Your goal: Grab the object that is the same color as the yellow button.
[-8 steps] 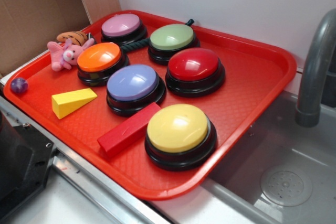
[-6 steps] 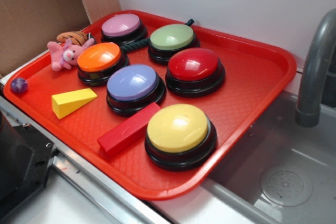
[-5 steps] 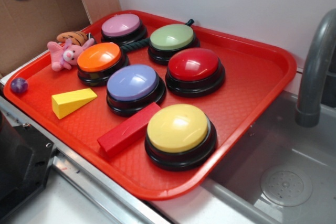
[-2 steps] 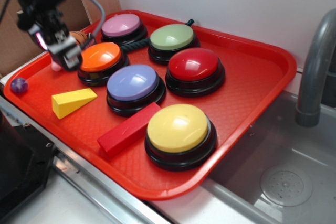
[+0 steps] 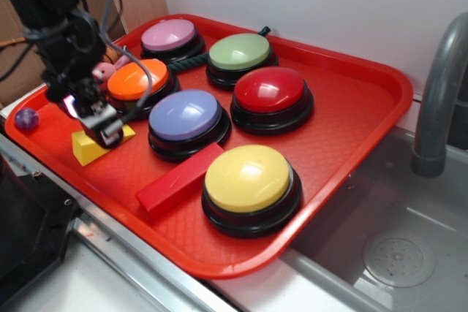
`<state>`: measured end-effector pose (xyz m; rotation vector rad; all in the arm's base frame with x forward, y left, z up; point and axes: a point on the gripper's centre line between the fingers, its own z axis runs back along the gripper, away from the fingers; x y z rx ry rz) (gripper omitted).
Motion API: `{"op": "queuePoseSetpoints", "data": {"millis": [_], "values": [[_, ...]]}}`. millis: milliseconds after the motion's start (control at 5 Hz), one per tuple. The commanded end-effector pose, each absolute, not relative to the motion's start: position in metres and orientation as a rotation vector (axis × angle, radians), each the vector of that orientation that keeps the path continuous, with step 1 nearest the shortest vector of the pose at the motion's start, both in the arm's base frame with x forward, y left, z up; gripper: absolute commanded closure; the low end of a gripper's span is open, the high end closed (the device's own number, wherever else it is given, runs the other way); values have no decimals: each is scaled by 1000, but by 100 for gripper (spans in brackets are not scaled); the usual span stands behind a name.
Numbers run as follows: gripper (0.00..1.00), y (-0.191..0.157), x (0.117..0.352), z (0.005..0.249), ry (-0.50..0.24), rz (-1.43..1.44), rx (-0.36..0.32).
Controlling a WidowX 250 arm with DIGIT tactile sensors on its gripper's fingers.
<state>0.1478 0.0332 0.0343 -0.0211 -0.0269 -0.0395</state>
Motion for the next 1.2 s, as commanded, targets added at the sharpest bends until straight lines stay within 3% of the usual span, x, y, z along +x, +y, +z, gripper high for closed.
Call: {"op": "queuePoseSetpoints", "data": {"millis": [0,200,400,600,1000], "values": [[0,42,141,5,29,-7,-12],[10,44,137,-1,37,4,-14],[100,43,133,3,34,12,-16],[100,43,132,11,61,31,-24],[100,9,171,97,50,11,-56]]}}
